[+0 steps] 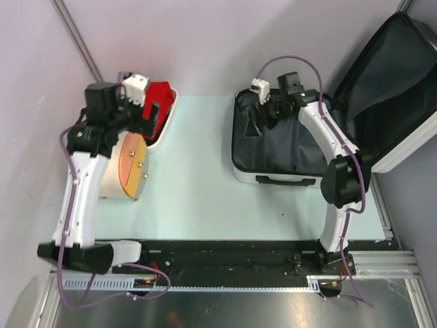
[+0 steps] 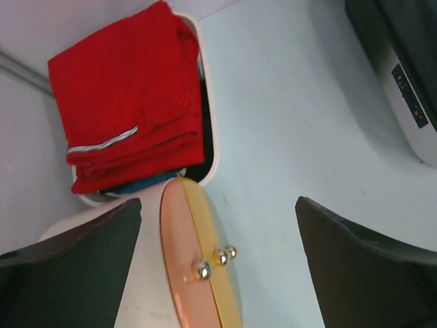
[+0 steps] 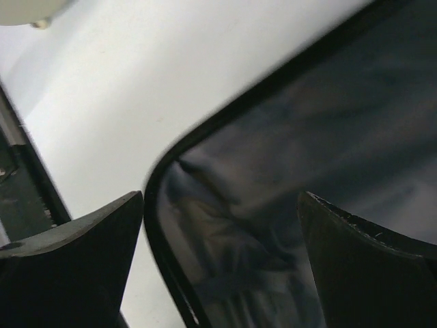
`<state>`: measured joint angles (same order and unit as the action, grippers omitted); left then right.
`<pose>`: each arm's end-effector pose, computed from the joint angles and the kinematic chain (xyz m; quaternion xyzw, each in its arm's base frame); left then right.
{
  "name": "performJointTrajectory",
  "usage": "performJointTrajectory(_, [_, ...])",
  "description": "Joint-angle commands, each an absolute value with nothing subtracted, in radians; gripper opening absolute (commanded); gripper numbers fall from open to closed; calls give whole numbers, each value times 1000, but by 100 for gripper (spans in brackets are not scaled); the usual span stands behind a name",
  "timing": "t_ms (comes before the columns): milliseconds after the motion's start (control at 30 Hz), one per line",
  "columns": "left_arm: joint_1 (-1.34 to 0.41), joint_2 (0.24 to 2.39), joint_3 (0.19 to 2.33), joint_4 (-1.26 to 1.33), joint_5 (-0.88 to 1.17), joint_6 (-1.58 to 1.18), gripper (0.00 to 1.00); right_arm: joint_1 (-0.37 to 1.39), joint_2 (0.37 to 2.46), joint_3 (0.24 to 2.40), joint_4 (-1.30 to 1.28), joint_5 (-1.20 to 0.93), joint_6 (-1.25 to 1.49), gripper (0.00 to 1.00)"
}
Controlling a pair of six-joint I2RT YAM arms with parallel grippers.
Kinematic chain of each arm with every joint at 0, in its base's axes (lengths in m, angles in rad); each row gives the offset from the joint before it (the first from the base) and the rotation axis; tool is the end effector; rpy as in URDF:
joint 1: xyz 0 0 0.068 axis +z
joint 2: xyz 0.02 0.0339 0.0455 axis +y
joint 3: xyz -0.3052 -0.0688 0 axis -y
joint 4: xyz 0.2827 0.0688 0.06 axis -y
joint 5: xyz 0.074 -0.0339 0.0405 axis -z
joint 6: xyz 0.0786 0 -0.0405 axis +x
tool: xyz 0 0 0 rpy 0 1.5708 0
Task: Open, take out, and arrange the luggage
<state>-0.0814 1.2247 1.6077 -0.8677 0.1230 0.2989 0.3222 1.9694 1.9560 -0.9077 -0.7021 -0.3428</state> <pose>0.2890 -0.0333 0.4911 0.1927 0.8331 0.0037 0.5184 0.4610 0.2074 0.3443 -0.3942 0.8053 0.3228 0.3030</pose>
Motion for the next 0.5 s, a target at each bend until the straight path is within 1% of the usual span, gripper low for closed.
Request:
performJointTrajectory(0, [-204, 1395, 1733, -850, 29, 313, 100, 232, 1812, 1832, -704, -601, -281, 99])
performJointTrajectory(167, [-299, 1603, 1907, -847, 35, 243, 100, 125, 1657, 1614, -485, -525, -187, 100])
performJointTrajectory(200, [-311, 1636, 1926, -848, 37, 235, 100, 106, 1629, 1520, -450, -516, -173, 100])
performJointTrajectory(233, [-324, 1691, 1962, -847, 44, 229, 100, 88, 1608, 1476, -413, -517, -163, 100])
performJointTrajectory(267, [-342, 1722, 1973, -847, 48, 210, 100, 71, 1573, 1441, -366, -520, -155, 100])
performJointTrajectory(400, [-348, 1848, 1994, -841, 87, 132, 100, 8, 1543, 1321, -338, -509, -160, 100])
performJointTrajectory(467, [-348, 1897, 1977, -835, 101, 117, 100, 8, 1525, 1246, -296, -497, -167, 100])
